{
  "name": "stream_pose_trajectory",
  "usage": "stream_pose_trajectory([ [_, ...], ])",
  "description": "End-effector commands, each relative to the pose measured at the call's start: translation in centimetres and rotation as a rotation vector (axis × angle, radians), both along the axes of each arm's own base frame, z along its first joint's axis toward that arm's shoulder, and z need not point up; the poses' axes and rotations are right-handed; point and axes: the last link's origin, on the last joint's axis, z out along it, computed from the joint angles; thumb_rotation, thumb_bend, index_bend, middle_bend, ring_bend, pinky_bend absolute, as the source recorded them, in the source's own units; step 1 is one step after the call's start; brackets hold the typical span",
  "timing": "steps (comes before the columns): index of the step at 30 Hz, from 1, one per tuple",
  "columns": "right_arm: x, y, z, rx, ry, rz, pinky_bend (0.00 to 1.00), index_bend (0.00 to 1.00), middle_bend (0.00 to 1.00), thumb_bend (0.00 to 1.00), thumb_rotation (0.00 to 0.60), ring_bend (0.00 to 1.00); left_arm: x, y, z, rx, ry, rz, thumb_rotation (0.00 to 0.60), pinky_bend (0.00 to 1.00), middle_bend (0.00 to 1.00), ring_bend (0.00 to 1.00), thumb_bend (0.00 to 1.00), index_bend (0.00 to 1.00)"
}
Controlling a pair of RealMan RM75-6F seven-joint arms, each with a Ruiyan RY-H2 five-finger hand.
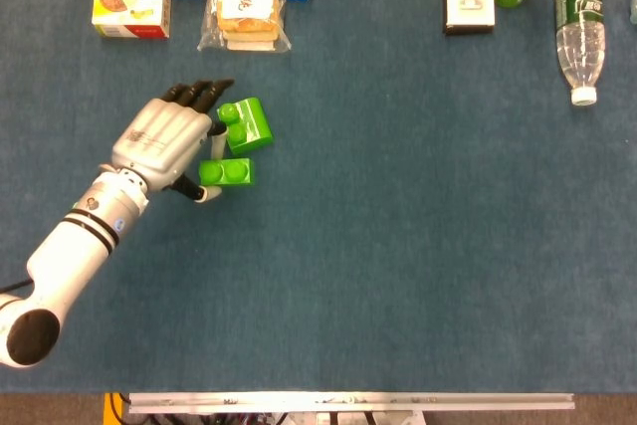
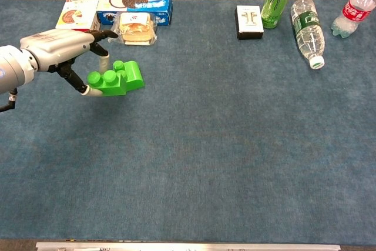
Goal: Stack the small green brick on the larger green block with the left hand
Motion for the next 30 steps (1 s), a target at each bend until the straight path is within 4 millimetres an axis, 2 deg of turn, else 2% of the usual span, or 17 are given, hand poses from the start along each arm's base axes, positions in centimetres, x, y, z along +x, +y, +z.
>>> stream_pose_trajectory([
  [1,0.0,0.0,0.0,-0.002,0.001,-0.001,0.45,0.28,0.34,0.19,0.6,0.27,0.0,0.3,-0.1,-0.014,0.006,-0.024,0.6,0.1,0.0,0.0,0.19,0.6],
  [12,-0.2,-0.2,-0.2,0.005,0.01,-0.013,0.45,0.28,0.34,0.19,0.6,0.27,0.2,1.2,-0.4,0.005,-0.031,-0.019,0.6,0.11,0.0,0.0,0.19,0.6],
  [30,-0.1,0.1,0.4,-0.017,-0.005,-0.005,0.45,0.28,0.34,0.19,0.6,0.27,2.3,2.7,-3.6,0.005,-0.016,0.056,0.6,0.11,0.0,0.0,0.19,0.61],
])
